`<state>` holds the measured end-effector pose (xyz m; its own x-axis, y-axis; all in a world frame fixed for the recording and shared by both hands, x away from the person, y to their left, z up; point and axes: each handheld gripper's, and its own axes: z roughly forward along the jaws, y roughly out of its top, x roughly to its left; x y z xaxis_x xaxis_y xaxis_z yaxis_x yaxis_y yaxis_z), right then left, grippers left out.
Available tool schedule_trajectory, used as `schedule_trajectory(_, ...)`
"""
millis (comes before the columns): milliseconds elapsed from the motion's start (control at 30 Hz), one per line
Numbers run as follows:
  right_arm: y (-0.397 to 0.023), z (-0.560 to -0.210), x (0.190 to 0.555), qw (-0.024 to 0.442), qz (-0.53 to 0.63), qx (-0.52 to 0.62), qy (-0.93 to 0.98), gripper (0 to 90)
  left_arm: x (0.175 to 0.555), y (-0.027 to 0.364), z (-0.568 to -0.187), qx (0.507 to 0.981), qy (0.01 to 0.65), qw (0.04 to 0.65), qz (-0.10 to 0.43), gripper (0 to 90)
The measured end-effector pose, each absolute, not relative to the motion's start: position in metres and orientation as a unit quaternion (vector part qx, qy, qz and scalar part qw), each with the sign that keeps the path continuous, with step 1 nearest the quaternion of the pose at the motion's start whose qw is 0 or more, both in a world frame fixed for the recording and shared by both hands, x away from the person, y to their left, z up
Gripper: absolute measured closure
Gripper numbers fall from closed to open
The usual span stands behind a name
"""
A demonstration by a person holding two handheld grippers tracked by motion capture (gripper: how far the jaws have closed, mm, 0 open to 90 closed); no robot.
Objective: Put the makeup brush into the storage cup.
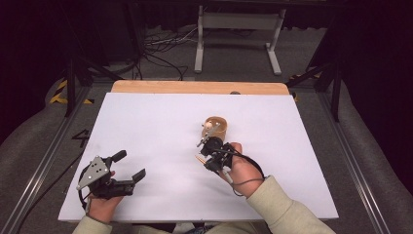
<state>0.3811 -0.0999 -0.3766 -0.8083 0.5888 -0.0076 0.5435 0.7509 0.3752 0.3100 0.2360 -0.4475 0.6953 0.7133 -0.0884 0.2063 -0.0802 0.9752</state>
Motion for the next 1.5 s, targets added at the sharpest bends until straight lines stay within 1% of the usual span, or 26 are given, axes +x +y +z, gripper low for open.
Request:
schedule_trajectory(700,-0.129,-0.342,0.375,0.135,0.332,0.287,0.888,84.1,0.310,0.236,-0.447,0.704,0.326,0.594,0.213,4.8)
schedule_trajectory(867,-0.140,-0.334,0.373,0.170,0.384,0.278,0.864,84.0,0.310,0.236,-0.448,0.704,0.326,0.594,0.213,4.8)
schedule_trajectory(967,-0.145,-0.331,0.373,0.186,0.406,0.271,0.853,84.1,0.311,0.236,-0.448,0.706,0.324,0.592,0.214,4.8)
schedule_trajectory(1200,-0.151,-0.328,0.373,0.198,0.443,0.261,0.834,84.0,0.311,0.236,-0.448,0.705,0.325,0.593,0.214,4.8)
schedule_trajectory(1300,-0.154,-0.328,0.372,0.219,0.463,0.241,0.824,84.0,0.311,0.236,-0.448,0.706,0.325,0.592,0.214,4.8)
schedule_trajectory(1500,-0.159,-0.326,0.372,0.239,0.500,0.229,0.800,84.0,0.311,0.236,-0.448,0.705,0.325,0.593,0.214,4.8)
